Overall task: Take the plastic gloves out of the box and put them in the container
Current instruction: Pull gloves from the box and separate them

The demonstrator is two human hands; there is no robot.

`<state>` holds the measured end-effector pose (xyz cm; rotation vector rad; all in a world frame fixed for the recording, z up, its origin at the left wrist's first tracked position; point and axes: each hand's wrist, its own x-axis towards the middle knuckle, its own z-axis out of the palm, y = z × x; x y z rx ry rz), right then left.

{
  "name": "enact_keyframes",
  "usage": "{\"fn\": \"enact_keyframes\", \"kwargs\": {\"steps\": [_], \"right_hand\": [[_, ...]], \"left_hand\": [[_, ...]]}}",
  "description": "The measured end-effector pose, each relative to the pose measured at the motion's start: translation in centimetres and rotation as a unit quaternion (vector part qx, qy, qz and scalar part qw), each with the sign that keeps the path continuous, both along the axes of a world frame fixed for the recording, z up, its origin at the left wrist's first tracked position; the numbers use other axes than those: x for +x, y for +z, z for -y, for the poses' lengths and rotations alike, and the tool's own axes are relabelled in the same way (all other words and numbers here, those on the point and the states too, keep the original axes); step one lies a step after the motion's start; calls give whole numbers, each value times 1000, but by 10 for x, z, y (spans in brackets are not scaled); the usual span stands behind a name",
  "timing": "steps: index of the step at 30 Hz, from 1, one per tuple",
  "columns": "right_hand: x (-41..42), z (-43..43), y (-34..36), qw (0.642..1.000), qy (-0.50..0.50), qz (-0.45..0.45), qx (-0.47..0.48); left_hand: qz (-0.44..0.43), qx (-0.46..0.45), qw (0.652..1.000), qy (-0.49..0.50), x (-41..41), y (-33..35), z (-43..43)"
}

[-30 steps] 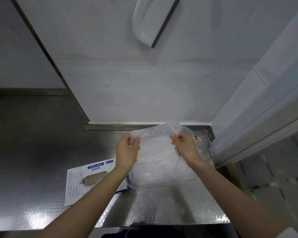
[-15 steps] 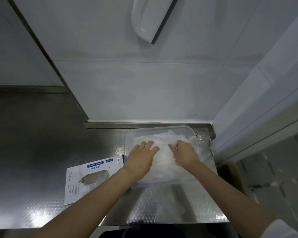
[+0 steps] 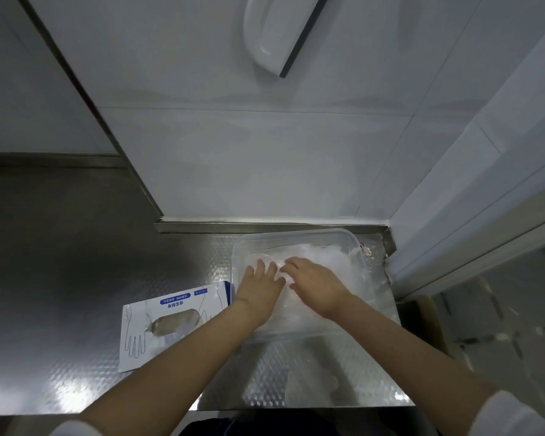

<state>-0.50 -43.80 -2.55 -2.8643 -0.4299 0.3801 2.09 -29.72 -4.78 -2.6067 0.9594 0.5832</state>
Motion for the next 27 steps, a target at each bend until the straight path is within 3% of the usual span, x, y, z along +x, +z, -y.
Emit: {"fn": "enact_keyframes", "kwargs": {"steps": [4, 12, 15, 18, 20, 24, 27], "right_hand": [[7, 27, -18, 990, -31, -100, -98], [9, 32, -28, 986, -3, -120, -119], [10, 30, -23, 982, 1, -140, -126], [15, 28, -6, 982, -42, -161, -93], [15, 23, 10, 985, -80, -142, -55], [0, -7, 40, 993, -110, -5, 39], [-19, -55, 56, 985, -64, 68, 145]], "left_hand": [[-33, 45, 998, 6, 2, -3, 3], [-114, 37, 992, 39, 7, -9, 8], [-97, 65, 993, 11, 9, -6, 7], [-25, 86, 995, -39, 9, 5, 3], [34, 16, 999, -39, 9, 16, -6], [85, -209, 974, 32, 3, 43, -42], [86, -265, 956, 92, -4, 52, -91]]}}
